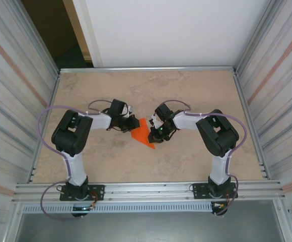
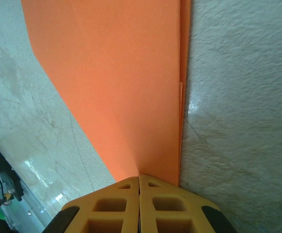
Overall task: Fold a paper plane with a square sheet of paper (pick it up from the middle)
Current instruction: Fourth fold the wing at the center of the table.
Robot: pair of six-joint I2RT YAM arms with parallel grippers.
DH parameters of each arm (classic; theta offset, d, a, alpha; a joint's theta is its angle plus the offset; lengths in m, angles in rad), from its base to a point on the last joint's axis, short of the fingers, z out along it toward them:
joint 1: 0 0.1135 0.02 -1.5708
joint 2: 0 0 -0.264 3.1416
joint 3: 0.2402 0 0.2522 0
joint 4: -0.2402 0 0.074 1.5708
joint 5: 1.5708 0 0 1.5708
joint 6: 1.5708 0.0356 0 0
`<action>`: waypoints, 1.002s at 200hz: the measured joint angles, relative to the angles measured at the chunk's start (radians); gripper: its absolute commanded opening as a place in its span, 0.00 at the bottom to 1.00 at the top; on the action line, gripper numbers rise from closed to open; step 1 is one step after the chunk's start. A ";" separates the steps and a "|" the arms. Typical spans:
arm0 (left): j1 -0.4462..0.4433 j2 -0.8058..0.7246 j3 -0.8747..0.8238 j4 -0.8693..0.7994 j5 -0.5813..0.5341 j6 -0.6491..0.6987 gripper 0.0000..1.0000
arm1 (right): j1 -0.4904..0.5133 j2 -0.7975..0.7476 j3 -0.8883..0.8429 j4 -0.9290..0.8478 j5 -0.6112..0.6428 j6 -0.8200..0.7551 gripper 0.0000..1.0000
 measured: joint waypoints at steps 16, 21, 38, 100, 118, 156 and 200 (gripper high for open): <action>0.000 0.001 0.000 0.000 0.000 0.007 0.11 | -0.002 0.000 0.000 0.001 -0.004 0.000 0.07; 0.000 0.002 0.000 0.000 0.001 0.009 0.11 | -0.002 0.000 0.000 0.003 -0.007 0.001 0.07; 0.005 0.005 0.000 0.002 0.011 0.010 0.10 | -0.002 -0.002 -0.004 0.013 -0.014 0.008 0.08; 0.006 0.008 -0.002 0.007 0.023 0.012 0.10 | 0.007 -0.056 0.011 0.121 0.025 0.132 0.04; 0.006 0.009 -0.002 0.008 0.024 0.018 0.10 | 0.008 -0.050 0.041 0.140 0.051 0.161 0.00; 0.006 0.010 -0.002 0.008 0.026 0.018 0.10 | 0.022 0.021 0.130 0.151 0.079 0.185 0.00; 0.010 0.013 0.003 -0.003 0.026 0.018 0.08 | 0.050 0.082 0.164 0.135 0.081 0.184 0.00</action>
